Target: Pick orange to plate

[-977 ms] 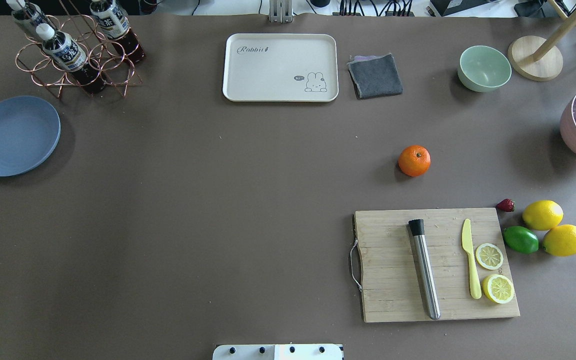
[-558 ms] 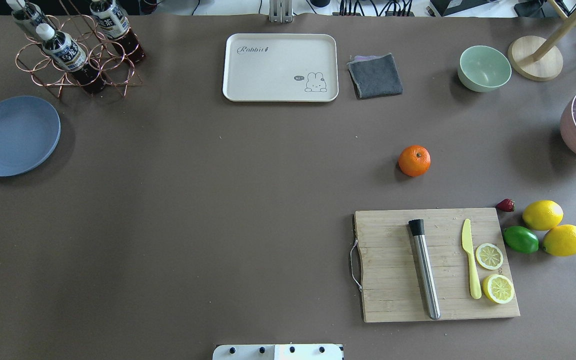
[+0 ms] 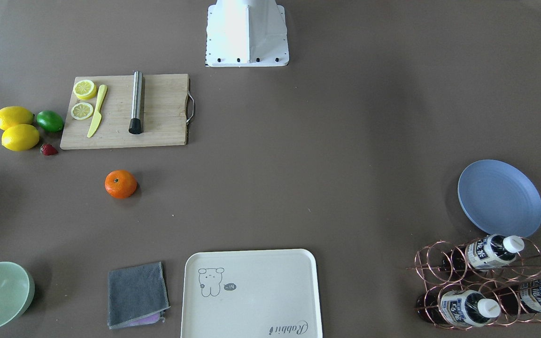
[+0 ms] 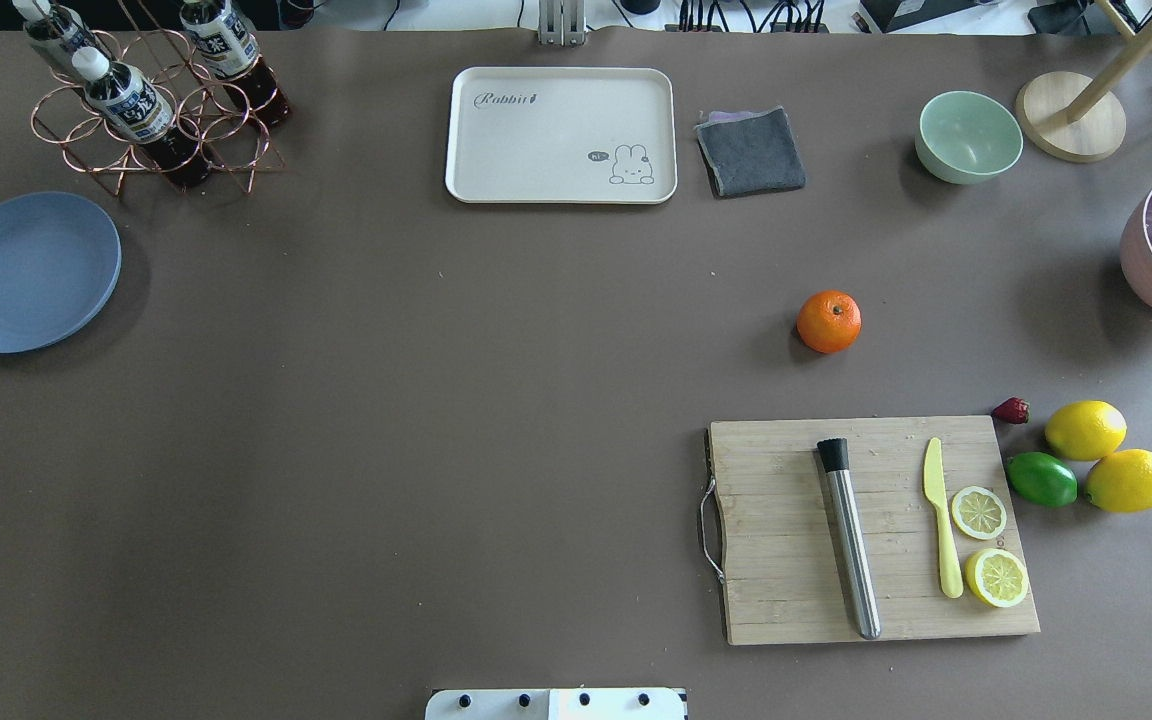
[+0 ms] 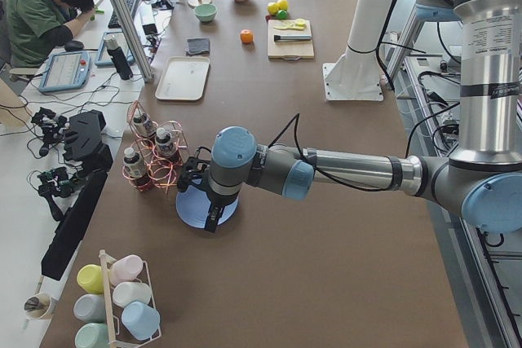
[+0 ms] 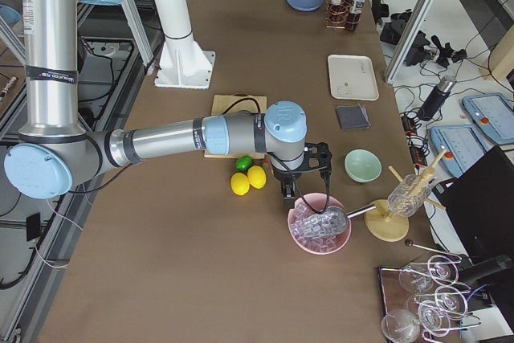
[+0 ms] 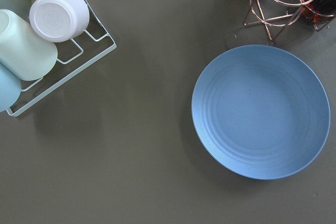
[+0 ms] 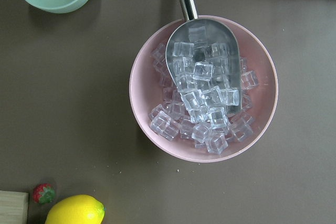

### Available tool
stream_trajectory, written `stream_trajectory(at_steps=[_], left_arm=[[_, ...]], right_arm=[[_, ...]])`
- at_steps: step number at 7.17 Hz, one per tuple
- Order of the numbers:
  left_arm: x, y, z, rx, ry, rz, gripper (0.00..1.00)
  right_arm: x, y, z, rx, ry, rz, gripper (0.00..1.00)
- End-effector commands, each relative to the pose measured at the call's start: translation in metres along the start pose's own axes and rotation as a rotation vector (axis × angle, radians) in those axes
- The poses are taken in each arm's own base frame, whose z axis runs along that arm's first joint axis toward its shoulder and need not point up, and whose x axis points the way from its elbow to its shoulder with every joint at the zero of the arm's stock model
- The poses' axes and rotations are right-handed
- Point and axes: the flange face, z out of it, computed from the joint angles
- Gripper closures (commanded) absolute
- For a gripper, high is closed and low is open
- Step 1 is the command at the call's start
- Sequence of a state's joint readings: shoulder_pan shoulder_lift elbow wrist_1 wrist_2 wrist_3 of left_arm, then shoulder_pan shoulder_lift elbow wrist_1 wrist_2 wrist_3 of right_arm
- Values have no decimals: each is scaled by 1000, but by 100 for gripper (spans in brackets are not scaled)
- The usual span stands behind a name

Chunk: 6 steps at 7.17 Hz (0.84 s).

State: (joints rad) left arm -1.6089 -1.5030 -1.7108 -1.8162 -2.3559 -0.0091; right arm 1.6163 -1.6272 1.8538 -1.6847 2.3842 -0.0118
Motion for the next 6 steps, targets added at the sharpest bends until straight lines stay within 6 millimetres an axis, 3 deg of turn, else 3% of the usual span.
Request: stream_trajectory(at_steps=[1, 4, 6], left_arm=[[-7, -10, 9, -18, 2, -16, 2], [-4, -7, 13, -21, 8, -1, 2], [5, -13, 47, -58, 25, 40, 2]], right_arm=[[-3, -7, -2, 5, 2, 27, 0], [-5, -8, 1, 0, 4, 24, 0], [-9, -12, 1, 0, 3, 15, 0]])
